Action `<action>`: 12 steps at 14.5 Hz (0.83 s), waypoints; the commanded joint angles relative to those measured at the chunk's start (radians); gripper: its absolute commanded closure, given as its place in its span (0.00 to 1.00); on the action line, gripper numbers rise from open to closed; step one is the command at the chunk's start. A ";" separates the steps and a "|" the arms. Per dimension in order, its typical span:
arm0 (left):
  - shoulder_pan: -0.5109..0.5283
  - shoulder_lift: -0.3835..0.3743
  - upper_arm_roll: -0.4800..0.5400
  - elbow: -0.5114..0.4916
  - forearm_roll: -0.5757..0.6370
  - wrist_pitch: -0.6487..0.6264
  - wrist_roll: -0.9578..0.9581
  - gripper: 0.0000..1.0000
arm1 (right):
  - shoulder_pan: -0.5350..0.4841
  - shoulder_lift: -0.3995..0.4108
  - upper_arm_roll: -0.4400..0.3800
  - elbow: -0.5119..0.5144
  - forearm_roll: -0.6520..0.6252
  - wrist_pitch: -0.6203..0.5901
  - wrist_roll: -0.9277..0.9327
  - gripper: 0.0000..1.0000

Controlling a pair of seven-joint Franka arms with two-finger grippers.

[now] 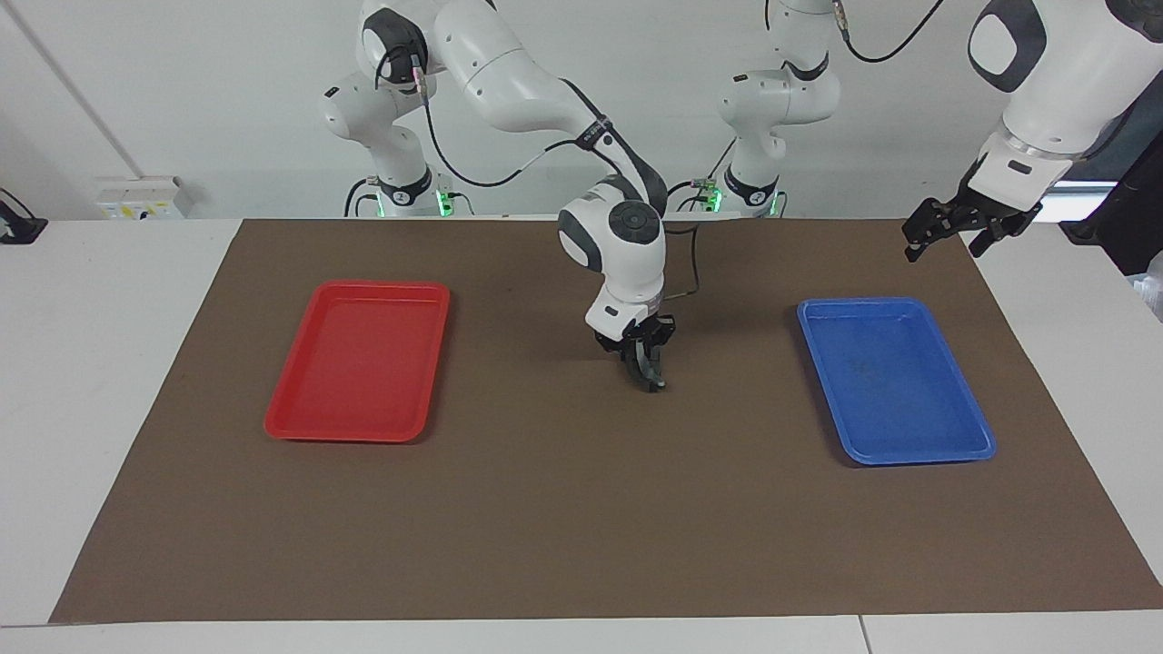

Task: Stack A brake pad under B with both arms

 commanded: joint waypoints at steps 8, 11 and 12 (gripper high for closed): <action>0.010 0.000 -0.004 0.002 -0.007 -0.014 0.014 0.00 | -0.271 -0.280 -0.024 -0.005 -0.074 -0.276 -0.112 0.00; 0.010 0.000 -0.004 0.004 -0.007 -0.014 0.014 0.00 | -0.422 -0.392 -0.024 -0.006 -0.077 -0.517 -0.265 0.00; 0.010 0.000 -0.004 0.002 -0.007 -0.014 0.014 0.00 | -0.463 -0.426 -0.027 -0.008 -0.085 -0.596 -0.303 0.00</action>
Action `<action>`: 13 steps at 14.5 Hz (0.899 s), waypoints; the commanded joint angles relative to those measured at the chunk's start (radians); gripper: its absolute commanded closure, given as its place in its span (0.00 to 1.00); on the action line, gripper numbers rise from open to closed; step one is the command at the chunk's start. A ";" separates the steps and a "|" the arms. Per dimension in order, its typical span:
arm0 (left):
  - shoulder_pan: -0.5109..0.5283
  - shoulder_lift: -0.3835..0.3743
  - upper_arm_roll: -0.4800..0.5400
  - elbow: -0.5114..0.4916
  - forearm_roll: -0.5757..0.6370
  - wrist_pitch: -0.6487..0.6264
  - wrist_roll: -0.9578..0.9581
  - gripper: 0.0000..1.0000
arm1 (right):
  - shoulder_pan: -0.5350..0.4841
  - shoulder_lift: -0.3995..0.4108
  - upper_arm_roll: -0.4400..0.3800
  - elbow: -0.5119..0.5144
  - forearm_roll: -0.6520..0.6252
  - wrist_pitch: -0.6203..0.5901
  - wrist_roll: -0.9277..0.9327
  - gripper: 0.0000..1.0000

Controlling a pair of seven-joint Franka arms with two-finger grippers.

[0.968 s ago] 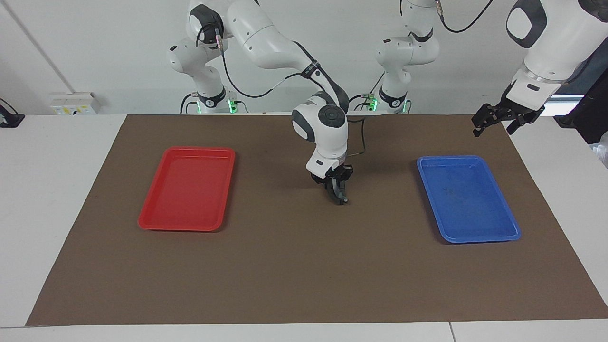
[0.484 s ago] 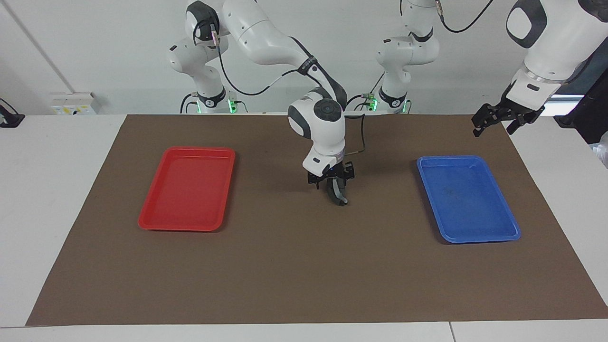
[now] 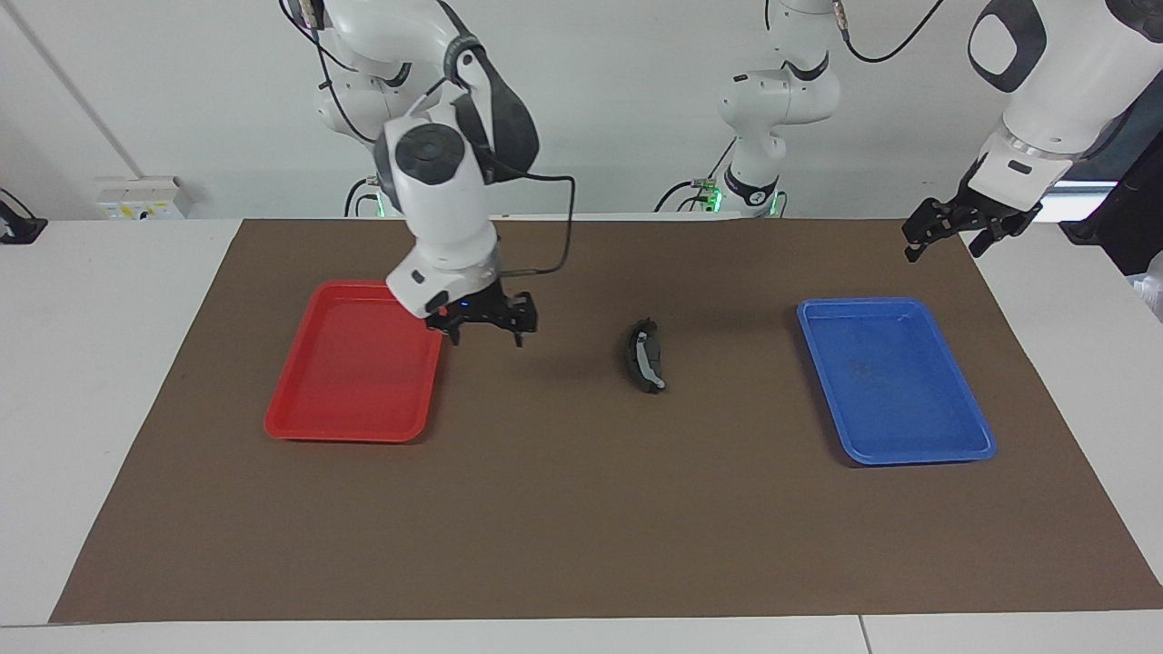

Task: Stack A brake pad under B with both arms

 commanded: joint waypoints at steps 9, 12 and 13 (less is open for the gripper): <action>0.010 0.000 -0.004 0.002 -0.007 -0.014 0.014 0.00 | -0.286 -0.265 0.019 -0.093 -0.073 -0.266 -0.292 0.00; 0.010 0.000 -0.004 0.002 -0.007 -0.014 0.014 0.00 | -0.262 -0.256 -0.087 -0.068 -0.073 -0.258 -0.381 0.00; 0.010 0.000 -0.004 0.004 -0.007 -0.014 0.014 0.00 | -0.255 -0.258 -0.115 -0.067 -0.072 -0.258 -0.389 0.00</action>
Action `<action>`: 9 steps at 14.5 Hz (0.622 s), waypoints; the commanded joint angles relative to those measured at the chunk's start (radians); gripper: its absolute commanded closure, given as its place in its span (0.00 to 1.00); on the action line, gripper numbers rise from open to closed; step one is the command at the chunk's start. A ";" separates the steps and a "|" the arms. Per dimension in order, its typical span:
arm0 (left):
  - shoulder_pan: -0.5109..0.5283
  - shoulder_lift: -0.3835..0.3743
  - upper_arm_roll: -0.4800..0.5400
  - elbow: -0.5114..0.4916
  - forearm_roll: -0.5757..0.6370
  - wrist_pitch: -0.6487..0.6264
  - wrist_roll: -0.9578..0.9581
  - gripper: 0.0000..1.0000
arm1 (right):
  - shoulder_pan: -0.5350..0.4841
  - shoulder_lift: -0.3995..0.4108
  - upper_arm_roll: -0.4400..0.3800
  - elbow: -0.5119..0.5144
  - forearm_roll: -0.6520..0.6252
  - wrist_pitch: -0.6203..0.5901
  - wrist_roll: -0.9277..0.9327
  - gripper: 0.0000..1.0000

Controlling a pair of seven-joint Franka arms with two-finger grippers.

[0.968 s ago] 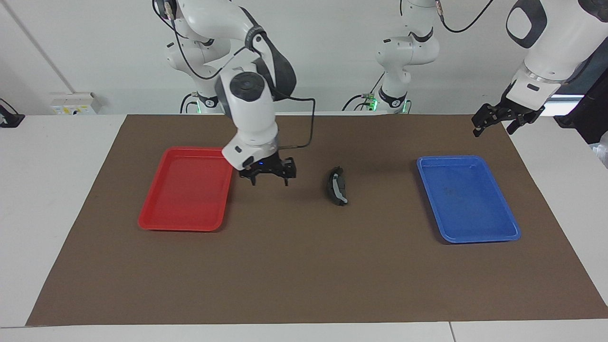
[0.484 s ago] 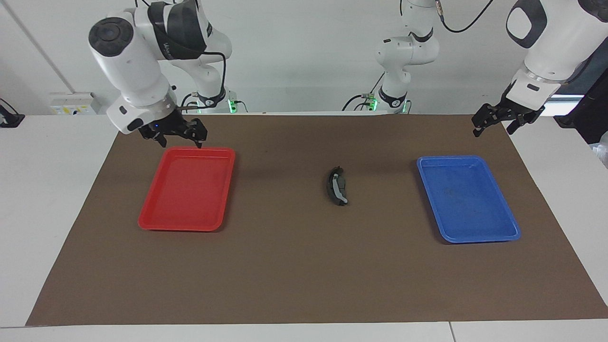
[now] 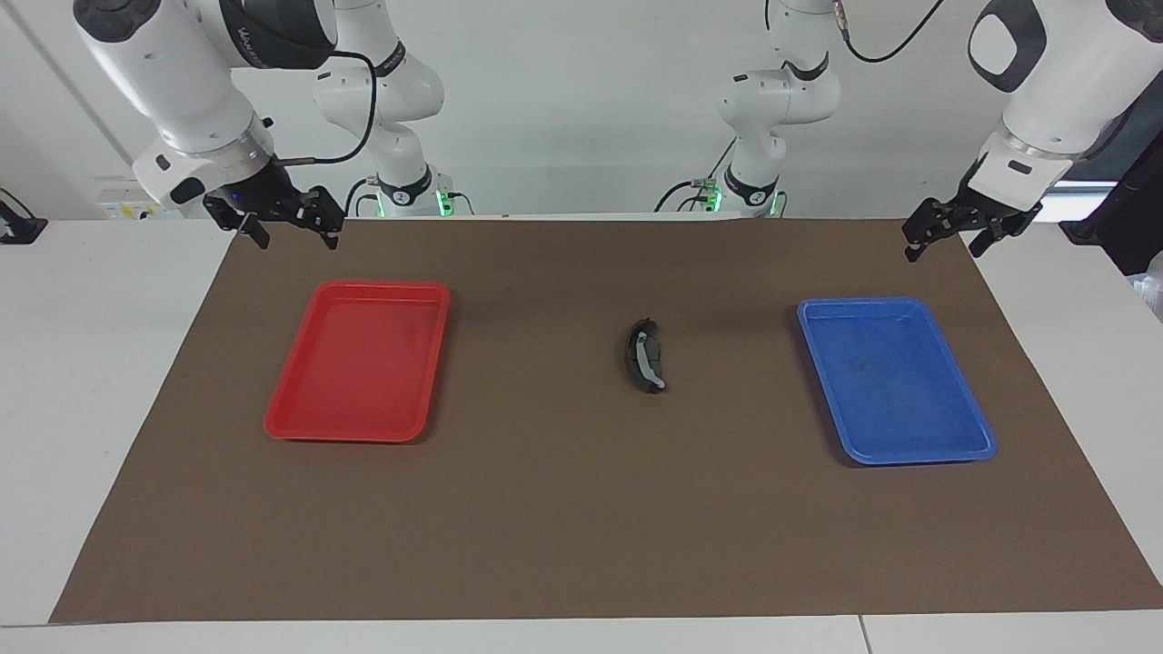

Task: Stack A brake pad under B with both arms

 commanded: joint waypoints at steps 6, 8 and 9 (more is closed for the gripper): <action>0.011 0.000 -0.004 0.004 -0.007 -0.014 0.014 0.00 | 0.001 -0.014 -0.065 -0.029 -0.009 0.058 -0.048 0.00; 0.008 0.000 -0.004 0.004 -0.007 -0.016 0.014 0.00 | -0.001 -0.007 -0.065 -0.011 -0.008 0.058 -0.053 0.00; 0.008 0.000 -0.004 0.004 -0.007 -0.016 0.014 0.00 | -0.002 -0.007 -0.065 -0.009 -0.008 0.052 -0.053 0.00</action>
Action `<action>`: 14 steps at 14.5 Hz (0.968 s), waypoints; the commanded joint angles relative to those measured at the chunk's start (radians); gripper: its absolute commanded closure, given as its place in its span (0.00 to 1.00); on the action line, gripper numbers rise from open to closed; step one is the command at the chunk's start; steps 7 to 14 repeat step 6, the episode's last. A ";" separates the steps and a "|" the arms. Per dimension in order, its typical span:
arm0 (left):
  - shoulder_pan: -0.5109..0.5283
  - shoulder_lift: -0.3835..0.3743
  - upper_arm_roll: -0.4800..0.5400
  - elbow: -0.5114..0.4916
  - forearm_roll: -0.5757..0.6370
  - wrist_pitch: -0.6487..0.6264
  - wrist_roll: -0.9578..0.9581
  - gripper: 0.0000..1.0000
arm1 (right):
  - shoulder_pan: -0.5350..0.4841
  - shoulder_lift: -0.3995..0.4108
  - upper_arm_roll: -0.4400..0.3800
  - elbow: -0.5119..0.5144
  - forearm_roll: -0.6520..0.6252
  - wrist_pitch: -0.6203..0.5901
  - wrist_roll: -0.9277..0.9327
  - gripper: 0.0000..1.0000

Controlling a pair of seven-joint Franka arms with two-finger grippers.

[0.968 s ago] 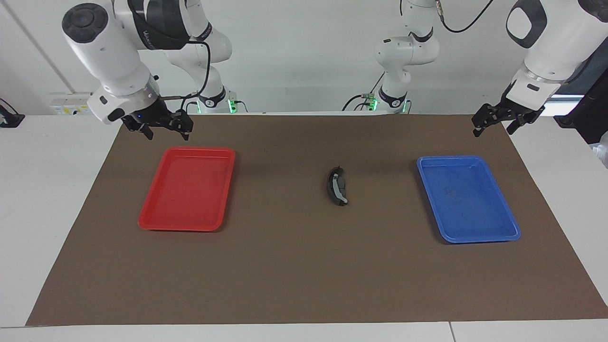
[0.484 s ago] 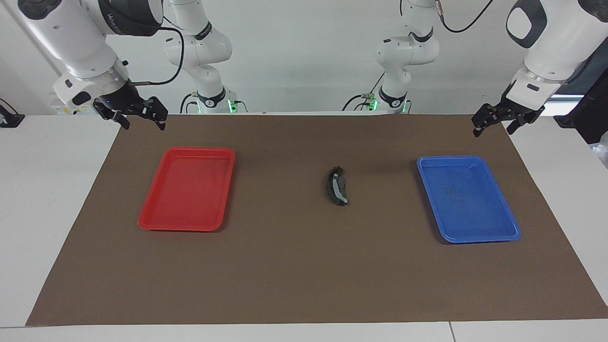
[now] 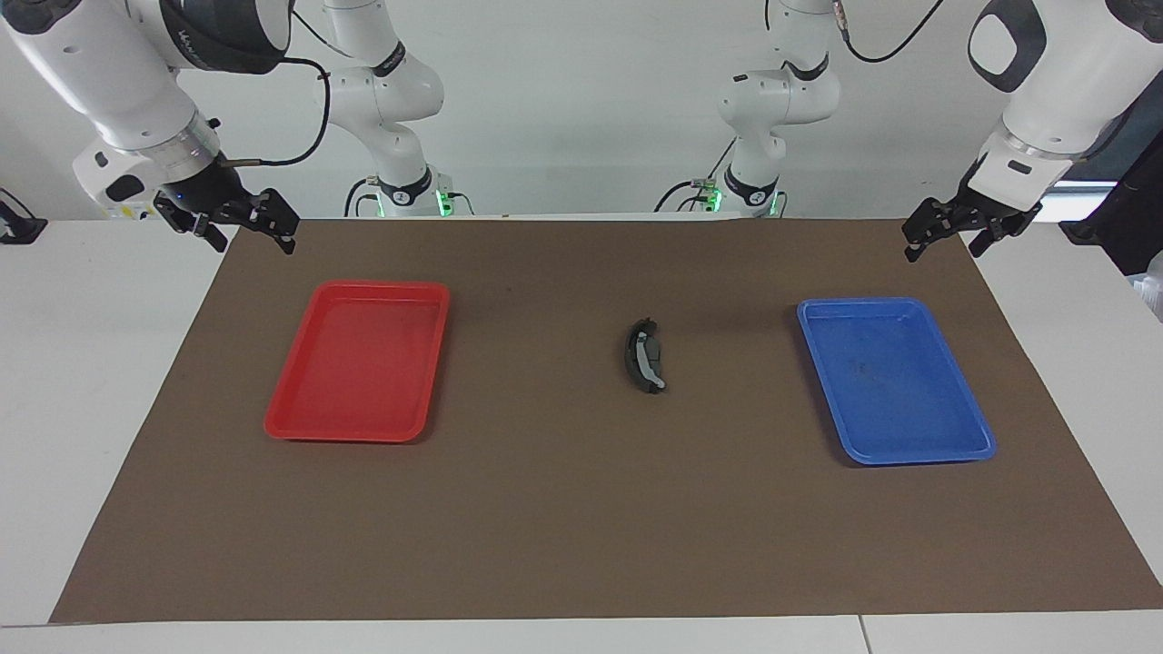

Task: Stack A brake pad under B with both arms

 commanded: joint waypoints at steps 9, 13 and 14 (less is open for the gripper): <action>0.006 -0.002 -0.004 0.002 -0.007 -0.035 0.012 0.00 | -0.012 -0.009 0.003 0.000 -0.006 0.007 -0.013 0.00; 0.006 -0.002 -0.004 0.002 -0.007 -0.035 0.012 0.00 | -0.012 -0.009 0.003 0.000 -0.006 0.007 -0.013 0.00; 0.006 -0.002 -0.004 0.002 -0.007 -0.035 0.012 0.00 | -0.012 -0.009 0.003 0.000 -0.006 0.007 -0.013 0.00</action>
